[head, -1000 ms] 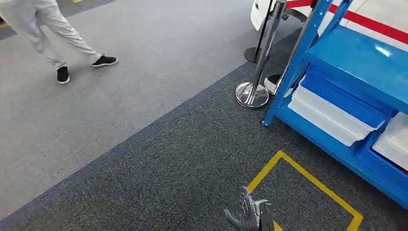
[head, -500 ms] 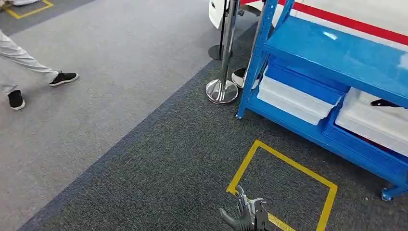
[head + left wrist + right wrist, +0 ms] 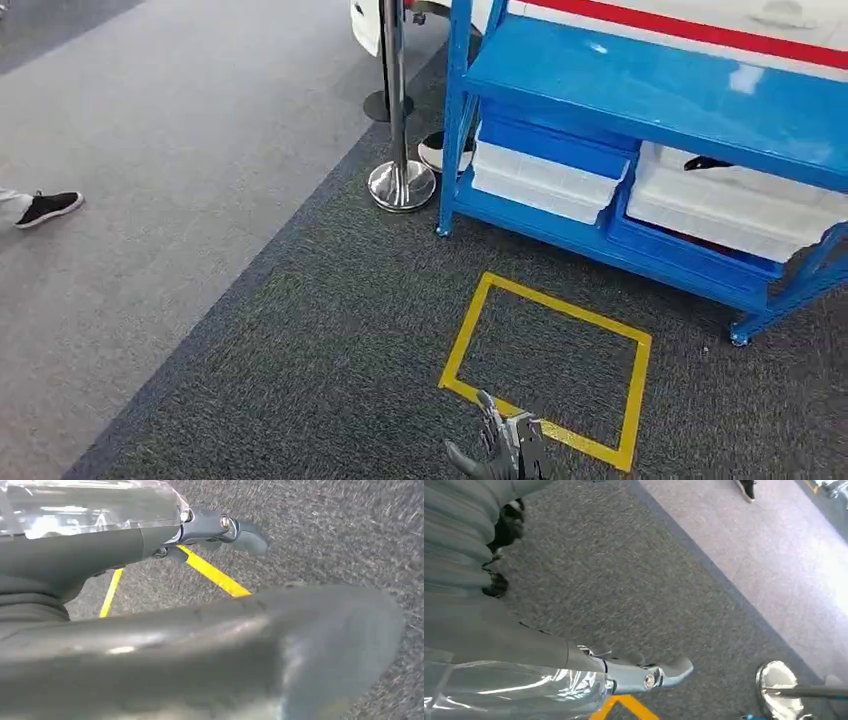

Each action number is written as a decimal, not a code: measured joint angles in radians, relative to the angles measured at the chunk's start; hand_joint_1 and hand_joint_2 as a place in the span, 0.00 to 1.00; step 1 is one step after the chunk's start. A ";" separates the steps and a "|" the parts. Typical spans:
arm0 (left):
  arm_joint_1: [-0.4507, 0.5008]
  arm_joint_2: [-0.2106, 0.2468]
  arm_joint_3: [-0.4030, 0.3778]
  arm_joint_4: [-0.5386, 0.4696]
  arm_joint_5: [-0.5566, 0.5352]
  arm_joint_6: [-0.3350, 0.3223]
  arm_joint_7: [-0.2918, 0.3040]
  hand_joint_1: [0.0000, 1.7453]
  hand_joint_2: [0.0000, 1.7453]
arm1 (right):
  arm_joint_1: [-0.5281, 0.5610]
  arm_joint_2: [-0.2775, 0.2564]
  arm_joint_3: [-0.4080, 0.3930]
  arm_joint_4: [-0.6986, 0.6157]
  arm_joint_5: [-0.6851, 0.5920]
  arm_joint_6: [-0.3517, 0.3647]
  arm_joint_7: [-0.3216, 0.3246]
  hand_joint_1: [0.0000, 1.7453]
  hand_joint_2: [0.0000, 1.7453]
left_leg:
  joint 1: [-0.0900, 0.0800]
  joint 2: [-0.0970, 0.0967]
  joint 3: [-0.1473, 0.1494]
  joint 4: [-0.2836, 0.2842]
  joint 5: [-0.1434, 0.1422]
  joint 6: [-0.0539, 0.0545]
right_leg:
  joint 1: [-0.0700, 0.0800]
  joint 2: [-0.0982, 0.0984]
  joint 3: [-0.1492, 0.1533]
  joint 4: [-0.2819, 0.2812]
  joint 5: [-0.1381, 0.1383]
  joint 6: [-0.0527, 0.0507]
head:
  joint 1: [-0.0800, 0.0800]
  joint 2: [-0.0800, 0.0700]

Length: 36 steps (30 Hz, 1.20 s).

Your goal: Take the parts from the cabinet and place them on the table.

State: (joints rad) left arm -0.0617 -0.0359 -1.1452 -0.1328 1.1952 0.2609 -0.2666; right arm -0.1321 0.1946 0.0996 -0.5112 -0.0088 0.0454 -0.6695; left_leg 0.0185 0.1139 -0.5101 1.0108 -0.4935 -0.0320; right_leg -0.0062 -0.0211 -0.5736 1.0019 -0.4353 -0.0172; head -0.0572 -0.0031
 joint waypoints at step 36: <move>0.008 0.008 -0.017 -0.001 0.014 -0.021 0.043 0.00 0.00 | -0.030 0.004 0.065 0.065 -0.065 0.014 0.028 0.00 0.00 | 0.003 -0.107 -0.142 0.310 -0.148 -0.011 | 0.004 0.045 -0.015 0.009 0.002 -0.023 | 0.003 0.000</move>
State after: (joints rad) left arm -0.0540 -0.0282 -1.1620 -0.1339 1.2096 0.2400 -0.2235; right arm -0.1616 0.1984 0.1648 -0.4464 -0.0736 0.0592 -0.6413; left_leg 0.0212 0.0068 -0.6524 1.3207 -0.6418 -0.0431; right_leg -0.0025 0.0238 -0.5885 1.0105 -0.4334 -0.0400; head -0.0542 -0.0031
